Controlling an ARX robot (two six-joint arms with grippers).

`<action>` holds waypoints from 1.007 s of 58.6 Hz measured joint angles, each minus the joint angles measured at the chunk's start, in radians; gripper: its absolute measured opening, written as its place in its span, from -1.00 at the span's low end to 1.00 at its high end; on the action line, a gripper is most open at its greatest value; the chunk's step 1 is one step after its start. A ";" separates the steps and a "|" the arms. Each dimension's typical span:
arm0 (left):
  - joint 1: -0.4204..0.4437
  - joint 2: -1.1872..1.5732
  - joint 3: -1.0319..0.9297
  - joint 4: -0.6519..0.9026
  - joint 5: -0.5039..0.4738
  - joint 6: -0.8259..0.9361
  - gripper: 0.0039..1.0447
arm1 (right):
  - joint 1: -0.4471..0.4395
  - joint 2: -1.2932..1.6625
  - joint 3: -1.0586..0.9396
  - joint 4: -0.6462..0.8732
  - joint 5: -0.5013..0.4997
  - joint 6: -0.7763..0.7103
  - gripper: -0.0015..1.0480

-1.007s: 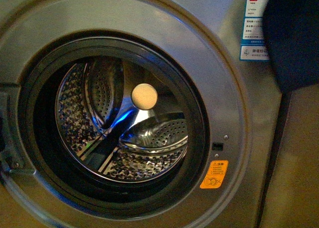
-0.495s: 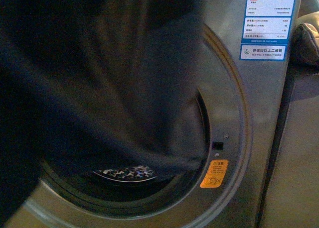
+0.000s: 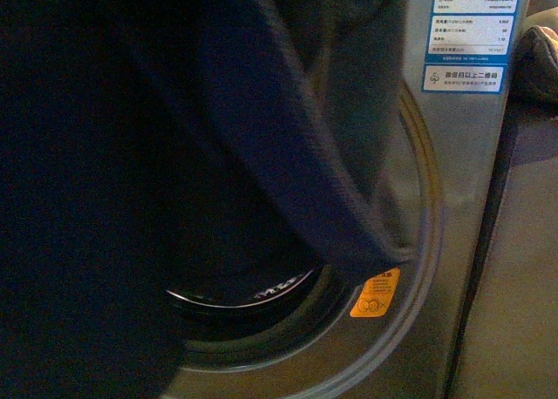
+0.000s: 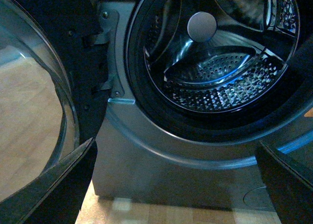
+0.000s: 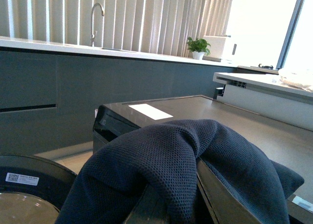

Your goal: Put clothes into washing machine

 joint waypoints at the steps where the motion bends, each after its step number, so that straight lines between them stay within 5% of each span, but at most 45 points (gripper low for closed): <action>1: 0.000 0.000 0.000 0.000 0.000 0.000 0.88 | 0.000 0.000 0.000 0.000 0.000 0.000 -0.89; 6: 0.001 0.000 0.000 0.001 0.006 -0.001 0.88 | 0.000 0.000 0.000 0.000 0.000 0.000 -0.89; 17: 0.259 0.235 0.014 0.392 0.510 -0.300 0.88 | 0.000 0.000 0.000 0.000 0.000 0.000 -0.89; 26: 0.351 0.545 0.144 0.643 0.686 -0.427 0.88 | 0.000 -0.002 0.000 0.000 0.000 0.000 -0.89; 39: 0.313 0.872 0.425 0.846 0.842 -0.580 0.88 | 0.000 -0.002 0.000 0.000 0.000 0.000 -0.89; 45: 0.254 0.978 0.501 1.168 0.990 -0.804 0.88 | 0.000 -0.002 0.000 0.000 0.000 0.000 -0.89; 51: 0.199 1.017 0.522 1.351 1.020 -0.942 0.88 | 0.000 -0.002 0.000 0.000 0.000 0.000 -0.89; 59: 0.066 1.033 0.580 1.286 0.999 -0.948 0.88 | 0.000 -0.002 0.000 0.000 0.000 0.000 -0.89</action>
